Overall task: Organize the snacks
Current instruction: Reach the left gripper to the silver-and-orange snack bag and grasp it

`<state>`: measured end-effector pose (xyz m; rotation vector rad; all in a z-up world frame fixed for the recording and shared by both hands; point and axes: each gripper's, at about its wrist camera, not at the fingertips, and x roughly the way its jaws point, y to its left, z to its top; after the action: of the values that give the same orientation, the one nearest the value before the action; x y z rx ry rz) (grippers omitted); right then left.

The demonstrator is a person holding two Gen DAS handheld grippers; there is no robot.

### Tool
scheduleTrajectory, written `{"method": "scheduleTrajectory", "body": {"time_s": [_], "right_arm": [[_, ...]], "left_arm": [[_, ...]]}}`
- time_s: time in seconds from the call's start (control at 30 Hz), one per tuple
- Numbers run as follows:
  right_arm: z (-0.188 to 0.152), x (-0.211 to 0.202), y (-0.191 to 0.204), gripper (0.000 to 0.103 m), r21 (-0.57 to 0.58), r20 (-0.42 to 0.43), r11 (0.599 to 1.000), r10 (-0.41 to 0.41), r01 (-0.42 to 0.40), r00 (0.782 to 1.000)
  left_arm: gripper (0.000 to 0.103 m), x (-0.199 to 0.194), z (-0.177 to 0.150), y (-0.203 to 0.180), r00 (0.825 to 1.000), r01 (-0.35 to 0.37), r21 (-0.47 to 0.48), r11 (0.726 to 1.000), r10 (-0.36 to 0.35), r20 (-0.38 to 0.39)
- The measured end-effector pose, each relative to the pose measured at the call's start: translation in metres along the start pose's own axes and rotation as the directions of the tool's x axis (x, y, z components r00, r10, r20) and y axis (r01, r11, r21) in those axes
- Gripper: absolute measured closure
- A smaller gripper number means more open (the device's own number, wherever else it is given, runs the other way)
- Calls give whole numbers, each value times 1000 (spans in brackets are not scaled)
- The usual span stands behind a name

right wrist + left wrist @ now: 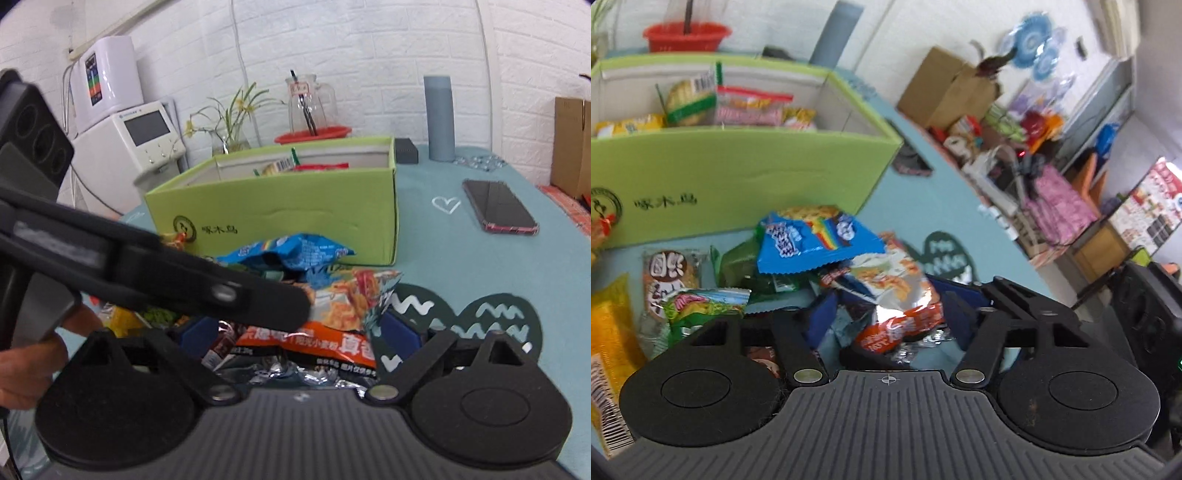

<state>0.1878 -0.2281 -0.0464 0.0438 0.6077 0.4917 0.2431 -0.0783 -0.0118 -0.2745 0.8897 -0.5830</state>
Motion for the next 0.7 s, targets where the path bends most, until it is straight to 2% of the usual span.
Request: {"method": "scheduleTrajectory", "body": {"time_s": [0.07,0.13,0.3,0.33,0.43,0.47,0.53,0.63,0.67,0.7], "right_arm": [[-6,-7,9,9,-28,6,1000,-2,2,1000],[-16,-20,20,9,-59,18,998,-6,7,1000],[-44,-57,37,9,-34,31,999,-3,4,1000],[-49,-64,38,9,-22,34,1000,3,-3,999],[-55,-77,36,9,-5,41,1000,-19,19,999],[-55,-78,34,9,2,41,999,-42,42,998],[-54,-78,29,9,26,39,997,-67,66,997],[-50,-68,24,9,41,28,998,-51,50,998],[-49,-63,23,13,35,10,999,-33,33,999],[-49,-57,25,24,21,-14,1000,-16,16,1000]], "left_arm": [[72,4,-5,1,1000,2,-28,1000,-3,-26],[73,-2,-16,-5,1000,17,-18,1000,-17,-26],[71,-21,-57,-27,999,37,11,999,-37,-33],[67,-24,-63,-30,999,40,15,999,-40,-35],[42,-29,-69,-33,1000,25,25,999,-25,-12],[41,-31,-68,-32,1000,1,19,1000,-2,4],[41,-31,-66,-28,1000,-1,-3,1000,1,15],[47,-21,-59,-20,999,26,-45,999,-27,-18],[53,-16,-59,-19,998,47,-52,998,-49,-31],[59,-12,-59,-17,996,72,-62,995,-75,-46]]}}
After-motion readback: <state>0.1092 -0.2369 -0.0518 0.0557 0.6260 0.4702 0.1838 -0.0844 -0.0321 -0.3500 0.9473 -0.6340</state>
